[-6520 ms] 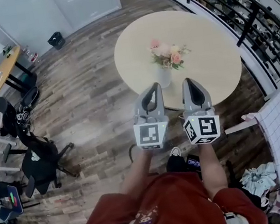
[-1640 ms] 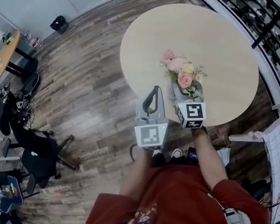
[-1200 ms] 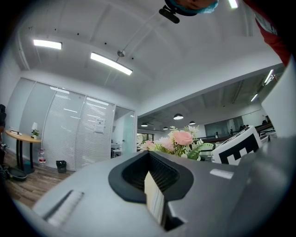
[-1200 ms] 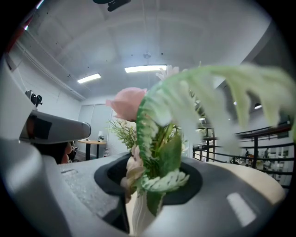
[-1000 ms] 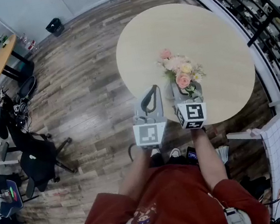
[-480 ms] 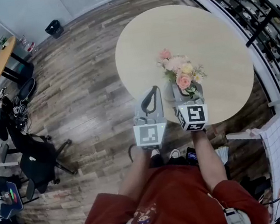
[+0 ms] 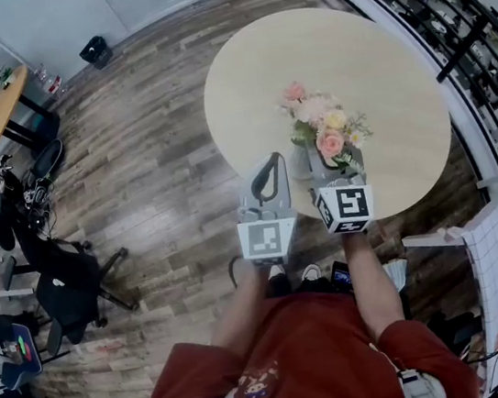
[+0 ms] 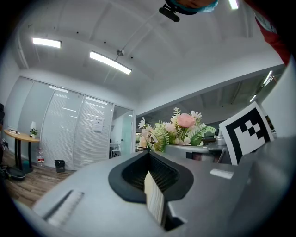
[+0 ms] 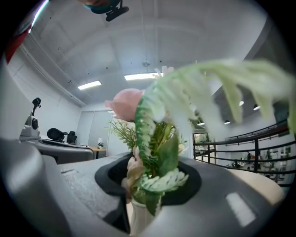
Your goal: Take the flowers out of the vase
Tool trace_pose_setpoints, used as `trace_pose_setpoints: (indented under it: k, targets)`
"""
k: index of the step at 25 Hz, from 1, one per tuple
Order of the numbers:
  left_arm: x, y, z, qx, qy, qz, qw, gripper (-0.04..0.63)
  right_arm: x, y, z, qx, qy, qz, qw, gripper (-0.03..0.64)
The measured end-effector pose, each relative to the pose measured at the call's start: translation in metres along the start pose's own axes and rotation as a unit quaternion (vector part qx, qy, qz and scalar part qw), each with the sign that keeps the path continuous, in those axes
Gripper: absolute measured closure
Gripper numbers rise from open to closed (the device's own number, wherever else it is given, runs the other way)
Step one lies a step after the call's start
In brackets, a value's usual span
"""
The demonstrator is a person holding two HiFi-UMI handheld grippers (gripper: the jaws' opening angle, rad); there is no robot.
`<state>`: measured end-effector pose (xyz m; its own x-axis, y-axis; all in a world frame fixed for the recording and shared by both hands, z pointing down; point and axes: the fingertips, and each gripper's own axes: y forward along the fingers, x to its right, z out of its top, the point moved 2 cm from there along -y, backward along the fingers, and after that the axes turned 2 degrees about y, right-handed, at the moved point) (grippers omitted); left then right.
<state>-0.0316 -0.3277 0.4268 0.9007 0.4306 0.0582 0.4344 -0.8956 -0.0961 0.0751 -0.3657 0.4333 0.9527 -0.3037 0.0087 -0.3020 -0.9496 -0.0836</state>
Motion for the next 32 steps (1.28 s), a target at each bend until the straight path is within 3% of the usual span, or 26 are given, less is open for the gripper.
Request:
trace_pose_setpoints:
  k: [32]
  targets:
    - [0.006,0.002,0.004,0.003,-0.001,-0.009,1.0000,0.591,-0.004,-0.025,0.100,0.112,0.005,0.018,0.994,0.465]
